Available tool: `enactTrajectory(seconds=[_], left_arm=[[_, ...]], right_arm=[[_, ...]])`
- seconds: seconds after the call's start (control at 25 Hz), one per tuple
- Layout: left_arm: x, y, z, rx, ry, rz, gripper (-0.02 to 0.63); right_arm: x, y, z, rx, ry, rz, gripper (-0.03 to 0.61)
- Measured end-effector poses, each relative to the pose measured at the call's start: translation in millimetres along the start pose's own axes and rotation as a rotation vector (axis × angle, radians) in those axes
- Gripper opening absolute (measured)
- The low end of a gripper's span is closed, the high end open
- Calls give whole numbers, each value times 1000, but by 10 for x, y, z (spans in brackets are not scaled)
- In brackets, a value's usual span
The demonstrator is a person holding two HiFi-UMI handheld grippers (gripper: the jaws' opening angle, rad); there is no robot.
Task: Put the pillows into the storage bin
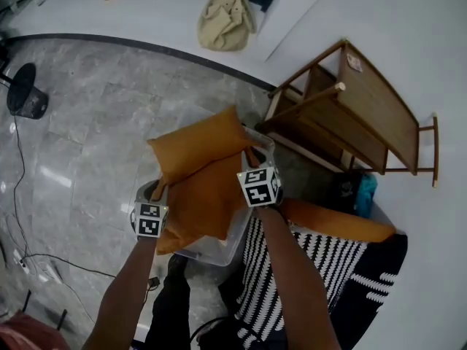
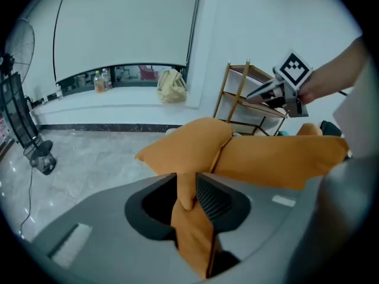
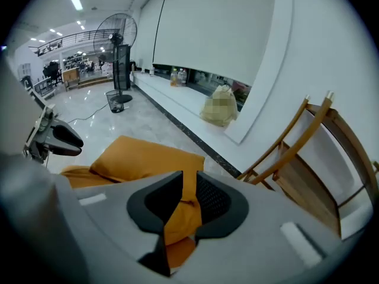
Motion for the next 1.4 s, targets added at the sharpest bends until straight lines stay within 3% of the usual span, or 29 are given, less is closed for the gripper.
enactTrajectory(seconds=[0.16, 0.4, 0.76, 1.04, 1.4], left_arm=[[-195, 326, 12, -1, -36, -65, 95], [-866, 1017, -76, 40, -108, -199, 92], [-1966, 2623, -483, 64, -242, -443, 86], [-2460, 4103, -800, 58, -368, -611, 84], [-2456, 5701, -1364, 44, -463, -766, 74]], right_arm=[[88, 486, 94, 24, -141, -66, 57], [41, 1499, 186, 62, -364, -157, 57], [-273, 3493, 191, 71, -516, -366, 57], [-608, 5113, 286, 69, -489, -594, 55], [-731, 6802, 788, -7, -402, -795, 55]])
Point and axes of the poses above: the fingertips, and each gripper's own axes: y backward along the fingers, z to its left, x out of its underside, the point moved 7 cm from there along y, backward along the fingers, and after that the axes turned 1 degree about -y, right-handed, at the moved point
